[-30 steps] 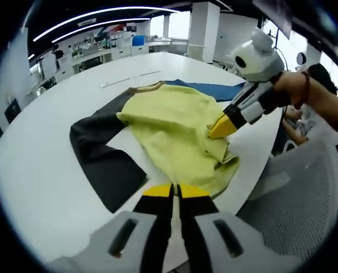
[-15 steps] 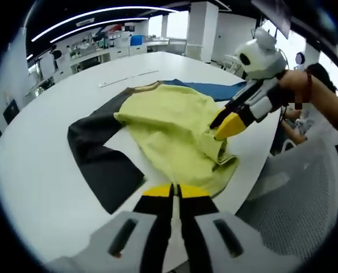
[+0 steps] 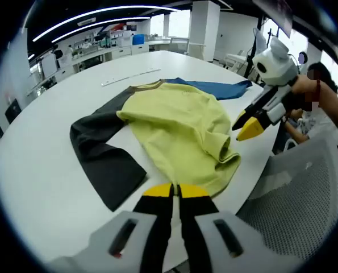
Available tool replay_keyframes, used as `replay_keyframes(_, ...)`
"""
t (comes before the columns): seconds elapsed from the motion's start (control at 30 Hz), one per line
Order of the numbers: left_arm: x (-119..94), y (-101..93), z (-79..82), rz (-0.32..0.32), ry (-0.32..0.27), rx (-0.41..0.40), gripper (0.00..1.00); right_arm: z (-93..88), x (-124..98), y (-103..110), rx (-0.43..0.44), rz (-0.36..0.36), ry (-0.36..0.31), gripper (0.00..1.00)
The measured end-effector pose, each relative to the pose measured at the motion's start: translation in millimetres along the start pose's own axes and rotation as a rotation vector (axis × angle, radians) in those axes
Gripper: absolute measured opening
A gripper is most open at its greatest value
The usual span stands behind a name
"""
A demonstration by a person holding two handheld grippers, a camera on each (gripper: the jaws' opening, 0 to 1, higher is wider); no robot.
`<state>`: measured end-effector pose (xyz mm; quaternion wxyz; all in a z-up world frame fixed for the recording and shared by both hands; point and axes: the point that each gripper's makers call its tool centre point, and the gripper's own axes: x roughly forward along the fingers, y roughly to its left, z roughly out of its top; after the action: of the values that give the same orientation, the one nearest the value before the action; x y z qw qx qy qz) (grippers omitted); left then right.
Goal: Fold the garment on the visible template until the final outline fits inside the template.
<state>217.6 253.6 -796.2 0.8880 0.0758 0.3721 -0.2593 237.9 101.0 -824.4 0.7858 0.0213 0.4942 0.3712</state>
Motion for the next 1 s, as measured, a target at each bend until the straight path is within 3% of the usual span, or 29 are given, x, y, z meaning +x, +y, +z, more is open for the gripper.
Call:
replay_keyframes(0.37, 0, 5.0, -2.9, 0.008, 0.005, -0.021, 0.00, 2.0, 19, -4, 0.070, 0.002, -0.036, 0.10)
replay_keyframes(0.63, 2, 6.6, -8.6, 0.011, 0.012, -0.055, 0.00, 1.6, 22, -4, 0.104, 0.047, -0.060, 0.00)
replay_keyframes(0.8, 0, 6.4, -8.2, 0.015, 0.011, -0.062, 0.00, 1.5, 11, -7, 0.101, 0.044, -0.077, 0.00)
replay_keyframes(1.0, -8, 2.9, -6.1, 0.022, 0.007, -0.060, 0.00, -12.2, -15, -19, 0.100, 0.010, -0.069, 0.00)
